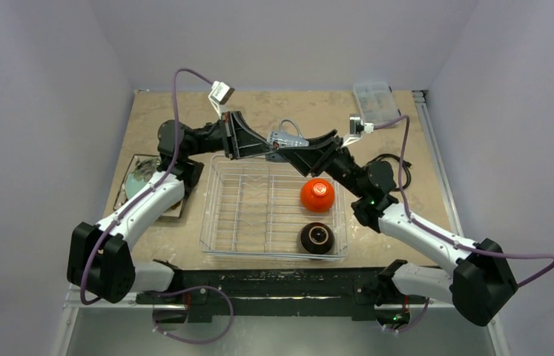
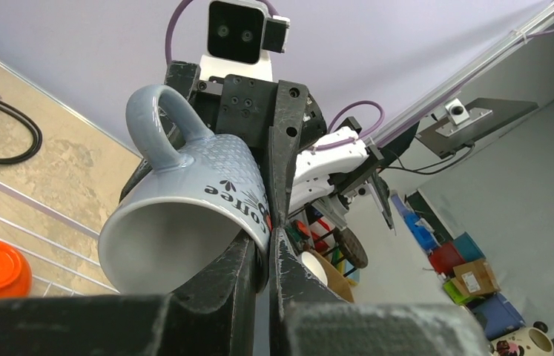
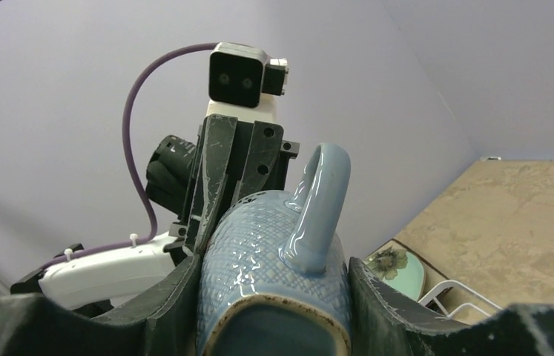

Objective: Load the mixed dishes into the dish rack

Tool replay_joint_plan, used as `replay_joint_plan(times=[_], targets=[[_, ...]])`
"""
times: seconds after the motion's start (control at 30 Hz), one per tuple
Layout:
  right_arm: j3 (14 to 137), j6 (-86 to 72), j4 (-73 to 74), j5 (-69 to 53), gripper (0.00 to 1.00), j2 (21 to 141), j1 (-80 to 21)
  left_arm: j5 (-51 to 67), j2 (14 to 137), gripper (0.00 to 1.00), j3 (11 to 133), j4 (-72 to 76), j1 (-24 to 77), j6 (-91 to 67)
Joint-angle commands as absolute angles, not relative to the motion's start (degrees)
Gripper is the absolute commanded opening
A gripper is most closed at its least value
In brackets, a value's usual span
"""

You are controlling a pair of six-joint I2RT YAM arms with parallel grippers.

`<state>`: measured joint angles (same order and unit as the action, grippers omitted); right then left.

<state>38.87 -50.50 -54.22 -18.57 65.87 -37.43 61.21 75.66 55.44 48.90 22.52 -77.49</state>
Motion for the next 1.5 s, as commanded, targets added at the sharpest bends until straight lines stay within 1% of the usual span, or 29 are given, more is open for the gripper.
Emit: replay_joint_plan(times=[0.0, 0.07, 0.1, 0.13, 0.23, 0.3, 0.37, 0.43, 0.5, 0.57, 0.7, 0.9, 1.0, 1.13, 1.27, 1.47], targets=[[39.9, -50.4, -55.6, -19.3, 0.22, 63.2, -38.1, 60.2, 75.1, 0.0, 57.4, 49.9, 23.0, -75.3], [39.9, -49.7, -53.0, -18.7, 0.0, 62.2, -38.1, 60.4, 75.1, 0.0, 58.4, 45.6, 22.9, -73.1], [39.9, -49.1, -51.1, -17.7, 0.0, 61.5, -38.1, 60.7, 75.1, 0.0, 59.4, 41.3, 22.9, -71.3], [39.9, -48.4, -49.2, -16.8, 0.0, 60.5, -38.1, 60.9, 75.0, 0.05, 60.2, 37.7, 22.9, -69.1], [40.1, -45.6, -40.1, -12.0, 0.0, 57.5, -38.1, 59.3, 73.4, 0.31, 62.7, 24.7, 22.9, -59.8], [40.6, -43.2, -32.6, -8.3, 0.0, 55.7, -38.1, 57.8, 72.3, 0.46, 64.6, 14.2, 22.9, -51.9], [41.7, -40.8, -24.6, -5.3, 0.0, 54.5, -38.1, 57.5, 72.2, 0.54, 67.2, 5.9, 22.9, -45.6], [42.7, -38.5, -17.6, -3.3, 0.0, 53.5, -38.1, 56.3, 71.5, 0.59, 68.6, 0.8, 22.9, -40.4], [43.1, -36.5, -11.5, -1.7, 0.0, 52.2, -38.1, 52.8, 69.9, 0.66, 68.9, -4.6, 22.9, -36.5], [44.0, -34.4, -6.2, -0.2, 0.0, 51.2, -38.1, 48.3, 67.9, 0.71, 68.9, -8.4, 22.9, -33.0], [48.1, -27.4, 5.9, 2.6, 0.0, 51.6, -38.1, 37.9, 64.1, 0.75, 69.2, -15.1, 22.9, -27.8], [54.3, -15.4, 13.8, -7.6, 0.0, 56.0, -38.2, 25.7, 58.7, 0.75, 67.3, -17.8, 22.9, -25.1], [56.1, -13.5, 15.5, -9.2, 0.0, 59.1, -38.6, 20.6, 56.3, 0.75, 66.2, -18.2, 22.9, -24.0], [56.8, -14.2, 16.7, -8.0, 0.0, 63.8, -39.9, 14.2, 52.8, 0.75, 64.6, -18.3, 22.9, -22.6], [55.5, -16.3, 16.0, -3.8, 0.0, 67.3, -43.9, 9.4, 50.2, 0.75, 63.3, -18.1, 22.9, -21.7], [54.8, -19.3, 15.7, 5.3, 0.0, 72.2, -49.7, 8.6, 50.4, 0.75, 63.2, -18.1, 22.8, -21.7]])
